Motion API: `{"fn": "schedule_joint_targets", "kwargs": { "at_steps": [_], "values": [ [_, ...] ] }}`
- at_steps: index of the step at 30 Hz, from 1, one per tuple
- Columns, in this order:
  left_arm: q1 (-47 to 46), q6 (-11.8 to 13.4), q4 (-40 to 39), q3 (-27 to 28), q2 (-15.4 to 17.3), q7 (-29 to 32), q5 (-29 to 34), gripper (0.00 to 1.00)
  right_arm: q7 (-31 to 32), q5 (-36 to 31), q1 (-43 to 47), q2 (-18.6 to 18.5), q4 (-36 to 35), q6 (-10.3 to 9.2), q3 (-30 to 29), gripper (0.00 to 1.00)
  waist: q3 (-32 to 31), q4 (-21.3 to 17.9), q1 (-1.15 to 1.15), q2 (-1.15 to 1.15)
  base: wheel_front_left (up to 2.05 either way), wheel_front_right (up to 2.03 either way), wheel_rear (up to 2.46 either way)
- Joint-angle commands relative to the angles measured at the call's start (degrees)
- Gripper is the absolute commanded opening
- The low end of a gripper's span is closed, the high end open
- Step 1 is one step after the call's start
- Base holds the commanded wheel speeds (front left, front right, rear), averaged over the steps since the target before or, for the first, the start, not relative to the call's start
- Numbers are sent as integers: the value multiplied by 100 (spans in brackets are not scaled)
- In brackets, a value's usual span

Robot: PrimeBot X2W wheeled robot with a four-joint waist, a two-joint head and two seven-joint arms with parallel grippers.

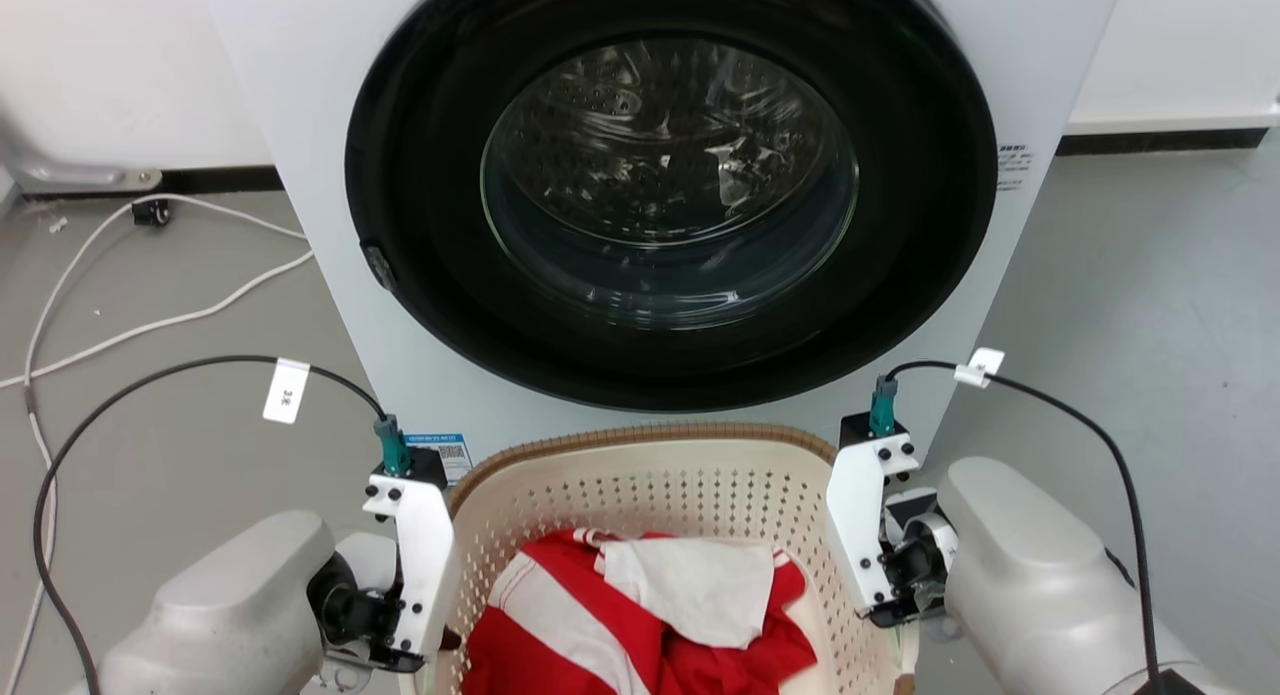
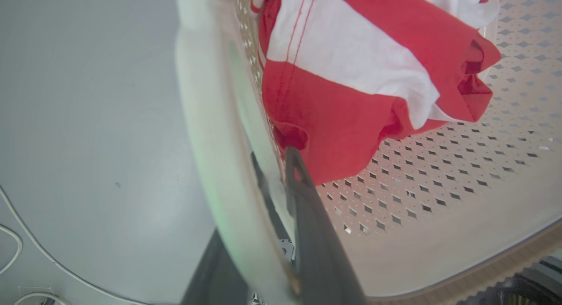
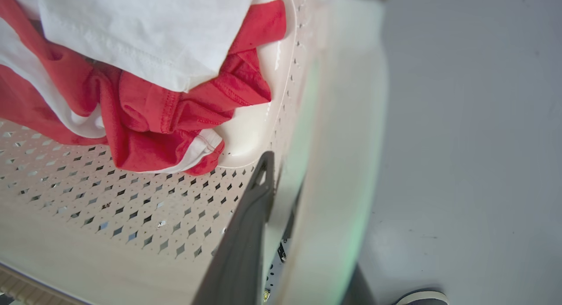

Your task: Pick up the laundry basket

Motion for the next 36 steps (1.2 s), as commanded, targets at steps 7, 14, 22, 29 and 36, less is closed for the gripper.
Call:
{"fn": "schedule_joint_targets", "kwargs": {
  "at_steps": [7, 14, 22, 29, 36],
  "values": [
    [223, 5, 293, -66, 73, 243, 14, 0, 202, 62, 98, -136, -29, 0, 194, 0, -177, -65, 2, 0, 0, 0, 0],
    [261, 2, 306, -72, 43, 388, -6, 0, 255, 79, 38, -137, -3, 0, 264, 0, -206, -92, 2, 0, 0, 0, 0],
    [266, 1, 283, -74, 56, 488, -17, 0, 249, 171, 152, -136, -76, 1, 343, 0, -205, -142, 2, 0, 0, 0, 0],
    [282, 2, 289, -76, 82, 550, -31, 0, 256, 155, 94, -136, -15, 1, 380, 0, -208, -167, 2, 0, 0, 0, 0],
    [242, 1, 287, -78, 81, 606, -59, 0, 253, 182, 29, -140, 21, 0, 387, 0, -188, -188, 2, 0, 0, 0, 0]
  ]
}}
